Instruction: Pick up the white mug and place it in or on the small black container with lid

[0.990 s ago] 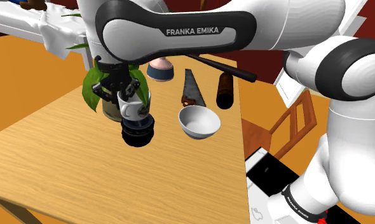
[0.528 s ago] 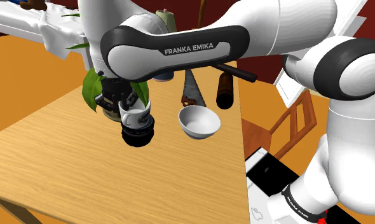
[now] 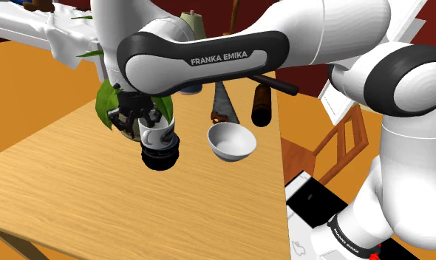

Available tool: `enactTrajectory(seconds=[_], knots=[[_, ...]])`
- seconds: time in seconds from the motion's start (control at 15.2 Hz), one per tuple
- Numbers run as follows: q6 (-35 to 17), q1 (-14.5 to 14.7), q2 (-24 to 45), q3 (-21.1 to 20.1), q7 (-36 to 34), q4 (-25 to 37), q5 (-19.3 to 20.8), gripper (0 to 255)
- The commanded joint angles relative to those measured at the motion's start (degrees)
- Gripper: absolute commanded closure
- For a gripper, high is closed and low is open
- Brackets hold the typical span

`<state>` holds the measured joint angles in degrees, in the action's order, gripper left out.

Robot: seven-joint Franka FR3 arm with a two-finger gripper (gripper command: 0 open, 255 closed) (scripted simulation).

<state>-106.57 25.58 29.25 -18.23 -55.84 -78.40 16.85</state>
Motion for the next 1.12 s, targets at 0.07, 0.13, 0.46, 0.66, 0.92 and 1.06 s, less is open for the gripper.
enactTrajectory(seconds=[0.07, 0.13, 0.46, 0.66, 0.92, 1.06], knots=[[-0.01, 0.0, 0.06, 0.01, 0.01, 0.0, 0.0, 0], [0.0, -0.01, 0.06, 0.01, 0.02, 0.0, 0.0, 0], [5.38, 0.77, -0.48, -0.31, 0.5, 4.9, -0.39, 0], [6.88, 1.02, -0.46, -0.37, 0.63, 6.43, -0.43, 0], [6.88, 1.02, -0.46, -0.37, 0.63, 6.43, -0.43, 0], [6.88, 1.02, -0.46, -0.37, 0.63, 6.43, -0.43, 0]])
